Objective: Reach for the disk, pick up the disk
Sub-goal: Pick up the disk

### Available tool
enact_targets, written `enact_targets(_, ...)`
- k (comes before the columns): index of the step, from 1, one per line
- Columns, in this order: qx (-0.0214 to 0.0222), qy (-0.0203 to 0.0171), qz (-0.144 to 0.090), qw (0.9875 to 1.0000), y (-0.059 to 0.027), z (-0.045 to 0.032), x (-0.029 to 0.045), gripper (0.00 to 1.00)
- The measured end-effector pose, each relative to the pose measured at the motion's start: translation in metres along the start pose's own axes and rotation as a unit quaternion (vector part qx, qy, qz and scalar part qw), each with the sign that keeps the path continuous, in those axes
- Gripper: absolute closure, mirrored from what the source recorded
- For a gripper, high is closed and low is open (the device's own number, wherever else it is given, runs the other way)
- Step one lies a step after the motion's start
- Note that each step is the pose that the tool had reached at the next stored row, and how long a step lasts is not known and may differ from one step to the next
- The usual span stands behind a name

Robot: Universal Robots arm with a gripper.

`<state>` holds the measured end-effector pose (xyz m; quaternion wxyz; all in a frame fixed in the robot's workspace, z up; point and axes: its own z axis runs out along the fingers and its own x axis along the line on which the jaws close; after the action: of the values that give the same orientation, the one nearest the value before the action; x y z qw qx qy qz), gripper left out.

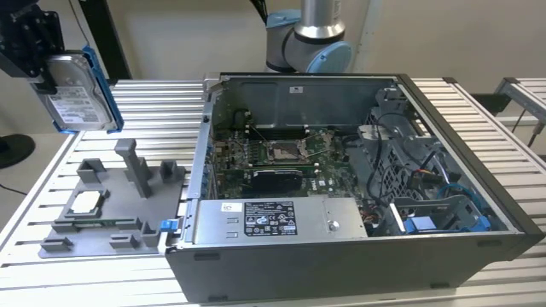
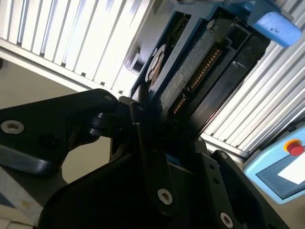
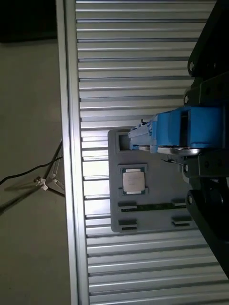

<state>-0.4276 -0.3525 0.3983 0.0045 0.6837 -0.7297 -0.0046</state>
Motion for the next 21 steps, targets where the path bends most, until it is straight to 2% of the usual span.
enact_targets(4,-0.0002,0.0001,0.000,1.0000,0.0000,-0.0005,0.0000,1.00)
enact_targets(7,-0.0001,0.0001,0.000,1.0000,0.0000,-0.0040,0.0000,1.00)
enact_targets(21,-0.0001,0.0000,0.000,1.0000,0.0004,-0.0315,0.0000,1.00)
